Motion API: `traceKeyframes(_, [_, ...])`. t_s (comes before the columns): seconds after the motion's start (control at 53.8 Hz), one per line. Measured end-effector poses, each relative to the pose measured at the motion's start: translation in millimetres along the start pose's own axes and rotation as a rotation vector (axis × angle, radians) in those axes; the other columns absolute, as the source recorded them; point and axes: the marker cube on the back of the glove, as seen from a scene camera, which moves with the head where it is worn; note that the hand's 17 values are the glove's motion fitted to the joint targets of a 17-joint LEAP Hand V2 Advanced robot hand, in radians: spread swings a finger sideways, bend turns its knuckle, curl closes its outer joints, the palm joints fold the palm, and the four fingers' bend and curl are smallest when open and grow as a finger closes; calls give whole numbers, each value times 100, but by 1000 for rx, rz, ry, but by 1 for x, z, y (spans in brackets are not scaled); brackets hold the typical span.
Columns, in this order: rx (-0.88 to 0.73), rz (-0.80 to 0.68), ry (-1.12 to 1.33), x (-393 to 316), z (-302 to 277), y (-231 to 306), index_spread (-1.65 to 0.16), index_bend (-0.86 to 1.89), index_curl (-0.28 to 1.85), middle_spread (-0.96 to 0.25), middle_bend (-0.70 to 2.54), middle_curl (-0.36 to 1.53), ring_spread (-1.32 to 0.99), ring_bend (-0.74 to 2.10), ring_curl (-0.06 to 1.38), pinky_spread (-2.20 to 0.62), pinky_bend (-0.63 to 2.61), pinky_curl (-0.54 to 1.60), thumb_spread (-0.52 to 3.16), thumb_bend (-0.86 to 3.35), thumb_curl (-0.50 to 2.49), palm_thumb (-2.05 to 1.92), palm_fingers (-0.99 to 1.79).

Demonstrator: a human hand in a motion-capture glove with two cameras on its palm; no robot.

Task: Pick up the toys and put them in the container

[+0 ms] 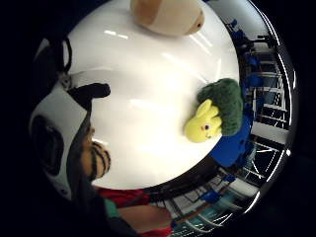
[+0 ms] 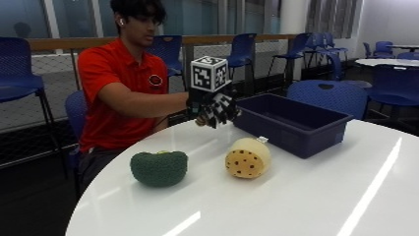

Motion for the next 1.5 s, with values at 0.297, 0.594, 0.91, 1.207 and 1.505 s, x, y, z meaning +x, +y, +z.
traceKeyframes(0.297, [71, -35, -16, -42, -92, -44, -38, 17, 44, -45, 45, 52, -53, 93, 46, -46, 95, 39, 75, 2, 72, 67, 94])
traceKeyframes(0.594, [101, -125, -12, -124, -124, -91, -39, 16, 47, -47, 43, 58, -55, 91, 48, -46, 97, 39, 72, -1, 78, 68, 93])
traceKeyframes(0.91, [104, -167, 82, -185, -126, -125, -39, 16, 51, -49, 42, 64, -55, 90, 51, -44, 97, 39, 74, -1, 82, 67, 92])
traceKeyframes(1.207, [14, -141, 148, -183, -104, -128, -38, 16, 59, -39, 25, 64, -41, 64, 51, -20, 95, 42, 98, -11, 68, 34, 6])
traceKeyframes(1.505, [60, -200, 96, -135, -112, -99, -29, 7, 34, -10, 12, 46, -5, 19, 32, 7, 98, 36, 103, -6, 46, -4, -27])
